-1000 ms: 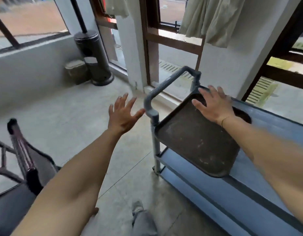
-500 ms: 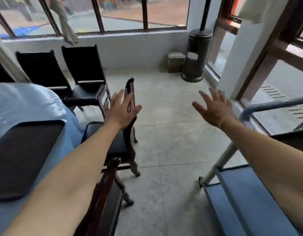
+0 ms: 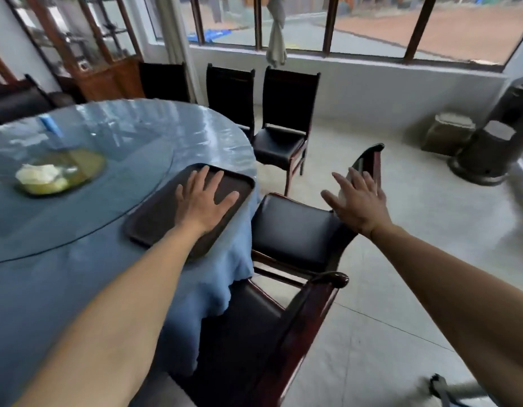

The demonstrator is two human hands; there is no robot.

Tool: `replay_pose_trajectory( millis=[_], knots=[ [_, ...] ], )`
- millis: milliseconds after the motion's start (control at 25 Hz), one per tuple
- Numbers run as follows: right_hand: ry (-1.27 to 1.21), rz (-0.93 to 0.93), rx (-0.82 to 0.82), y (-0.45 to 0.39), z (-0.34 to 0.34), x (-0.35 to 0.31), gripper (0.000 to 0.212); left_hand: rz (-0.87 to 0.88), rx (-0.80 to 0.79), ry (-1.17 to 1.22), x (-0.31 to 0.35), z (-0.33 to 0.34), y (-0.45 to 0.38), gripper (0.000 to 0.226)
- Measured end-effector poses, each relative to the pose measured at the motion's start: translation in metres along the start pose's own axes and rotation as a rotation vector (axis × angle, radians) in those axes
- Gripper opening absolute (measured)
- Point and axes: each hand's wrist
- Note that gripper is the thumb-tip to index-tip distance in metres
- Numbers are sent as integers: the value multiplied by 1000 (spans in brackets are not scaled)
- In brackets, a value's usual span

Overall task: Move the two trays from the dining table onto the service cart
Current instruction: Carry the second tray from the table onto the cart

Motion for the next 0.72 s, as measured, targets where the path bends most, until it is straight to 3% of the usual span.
replay_pose_trajectory(
  millis=[320,720],
  knots=[
    [-71,-106,-119,-24,79,-126,72,-246,5,-35,-145,-15,42,72],
    [-120,-144,-209,-39,130,-144,75,-404,-35,-20,-166,0,64,72]
  ],
)
Point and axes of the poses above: each hand's wrist, its own y-axis away from the middle knuckle, its own z-axis out of the palm, x = y × z, and after that the axes turned 1 degree about -y, right-handed
